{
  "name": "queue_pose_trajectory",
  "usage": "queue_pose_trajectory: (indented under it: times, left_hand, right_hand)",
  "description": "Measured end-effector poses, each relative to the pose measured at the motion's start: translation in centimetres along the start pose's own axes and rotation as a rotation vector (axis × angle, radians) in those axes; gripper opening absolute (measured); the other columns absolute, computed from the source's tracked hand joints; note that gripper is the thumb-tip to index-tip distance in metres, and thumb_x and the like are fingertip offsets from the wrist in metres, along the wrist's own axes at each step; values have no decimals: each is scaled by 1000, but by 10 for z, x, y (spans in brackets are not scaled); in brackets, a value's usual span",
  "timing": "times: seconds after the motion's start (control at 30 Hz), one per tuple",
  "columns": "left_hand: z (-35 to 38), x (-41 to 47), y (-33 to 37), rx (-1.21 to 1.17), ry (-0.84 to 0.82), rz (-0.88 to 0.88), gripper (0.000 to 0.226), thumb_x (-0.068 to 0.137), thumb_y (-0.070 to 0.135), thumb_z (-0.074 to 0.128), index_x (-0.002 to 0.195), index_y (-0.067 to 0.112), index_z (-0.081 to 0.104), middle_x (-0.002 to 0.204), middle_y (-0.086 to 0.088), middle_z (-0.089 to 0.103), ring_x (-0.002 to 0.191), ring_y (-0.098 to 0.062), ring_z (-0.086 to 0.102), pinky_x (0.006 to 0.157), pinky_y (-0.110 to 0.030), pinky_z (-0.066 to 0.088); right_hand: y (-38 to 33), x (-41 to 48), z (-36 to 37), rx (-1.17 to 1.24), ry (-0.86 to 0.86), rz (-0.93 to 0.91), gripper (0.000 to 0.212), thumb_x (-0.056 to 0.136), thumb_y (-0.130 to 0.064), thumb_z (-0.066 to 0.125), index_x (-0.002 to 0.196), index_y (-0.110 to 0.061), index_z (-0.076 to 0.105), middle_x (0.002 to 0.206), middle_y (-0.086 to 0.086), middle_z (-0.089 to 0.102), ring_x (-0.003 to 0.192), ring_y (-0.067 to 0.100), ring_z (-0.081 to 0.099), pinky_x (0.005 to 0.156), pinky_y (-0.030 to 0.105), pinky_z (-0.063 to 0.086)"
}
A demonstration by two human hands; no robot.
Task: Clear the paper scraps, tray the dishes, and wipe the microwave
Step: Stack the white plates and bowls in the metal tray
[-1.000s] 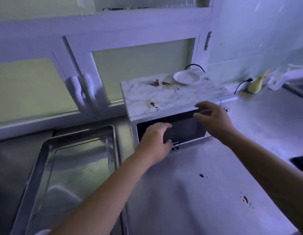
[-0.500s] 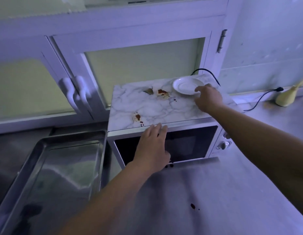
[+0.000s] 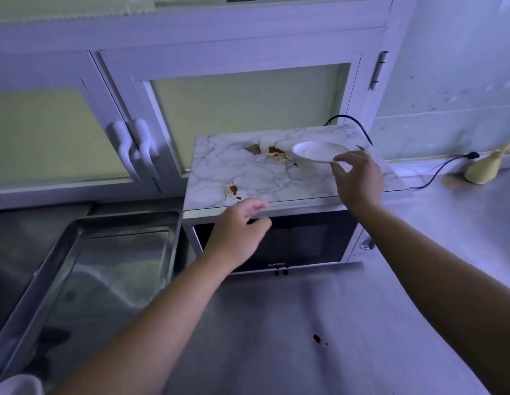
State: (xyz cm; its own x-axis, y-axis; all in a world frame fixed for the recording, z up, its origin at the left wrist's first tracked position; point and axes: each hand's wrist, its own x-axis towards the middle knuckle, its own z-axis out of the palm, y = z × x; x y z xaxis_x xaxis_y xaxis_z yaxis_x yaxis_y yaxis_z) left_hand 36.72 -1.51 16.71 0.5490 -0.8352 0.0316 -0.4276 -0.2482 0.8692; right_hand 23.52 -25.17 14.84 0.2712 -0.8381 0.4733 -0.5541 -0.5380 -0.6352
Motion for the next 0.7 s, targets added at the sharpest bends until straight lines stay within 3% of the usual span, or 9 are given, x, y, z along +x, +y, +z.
queue_pose_trajectory:
  times: [0.07, 0.13, 0.23, 0.3, 0.37, 0.5, 0.57, 0.7]
  left_hand:
    - [-15, -14, 1, -188, 84, -46, 19, 91, 19, 65, 106, 28, 73, 107, 15, 72, 107, 1, 64, 92, -15, 46]
    - [-33, -32, -2, -436, 108, -135, 14, 92, 18, 68, 105, 20, 74, 106, 3, 75, 105, -11, 69, 92, -27, 56]
    - [-68, -72, -19, -782, 91, -243, 26, 86, 18, 74, 109, 9, 70, 104, -12, 74, 98, -24, 71, 80, -34, 61]
    - [-90, -106, -41, -858, 93, -278, 31, 81, 17, 75, 109, 6, 67, 94, -11, 72, 85, -20, 71, 71, -33, 60]
    - [-110, -142, -70, -858, 153, -323, 18, 87, 10, 66, 104, 7, 67, 87, -8, 73, 75, -17, 70, 64, -31, 60]
    - [-156, -213, -147, -819, 246, -496, 17, 90, 3, 62, 105, 8, 67, 90, -11, 73, 77, -19, 71, 63, -33, 60]
    - [-177, -245, -186, -777, 285, -593, 17, 89, 3, 66, 105, 5, 70, 92, -12, 72, 81, -21, 69, 64, -34, 60]
    - [-197, -290, -259, -661, 328, -723, 17, 85, -2, 69, 90, 12, 78, 85, -8, 73, 79, -20, 69, 62, -34, 58]
  right_hand:
    - [-17, -33, -12, 111, 38, -23, 12, 91, -18, 68, 100, -14, 75, 113, -1, 69, 101, 16, 64, 77, 19, 39]
    - [-40, -78, -20, 232, 81, -68, 8, 88, -14, 72, 95, -14, 76, 105, -6, 66, 93, 5, 62, 78, 9, 40]
    - [-83, -167, -20, 351, 47, -147, 9, 84, -6, 77, 92, -9, 77, 102, -7, 64, 91, -9, 59, 81, 3, 41]
    - [-110, -230, -13, 403, -53, -197, 12, 82, -5, 78, 94, -8, 78, 104, -4, 64, 96, -8, 60, 83, 8, 45]
    - [-134, -287, -2, 426, -178, -229, 16, 80, -6, 80, 96, -8, 77, 106, -1, 65, 100, -2, 61, 86, 15, 50]
    - [-178, -376, 27, 451, -405, -209, 26, 80, 3, 78, 101, -11, 76, 116, -3, 63, 109, -3, 59, 91, 20, 51]
    - [-198, -410, 42, 525, -498, -59, 35, 84, 4, 72, 112, -17, 73, 125, -5, 61, 114, 3, 60, 96, 23, 50]
    - [-229, -447, 84, 669, -790, 648, 55, 90, -1, 65, 135, -30, 53, 127, -2, 56, 102, 17, 66, 90, 39, 57]
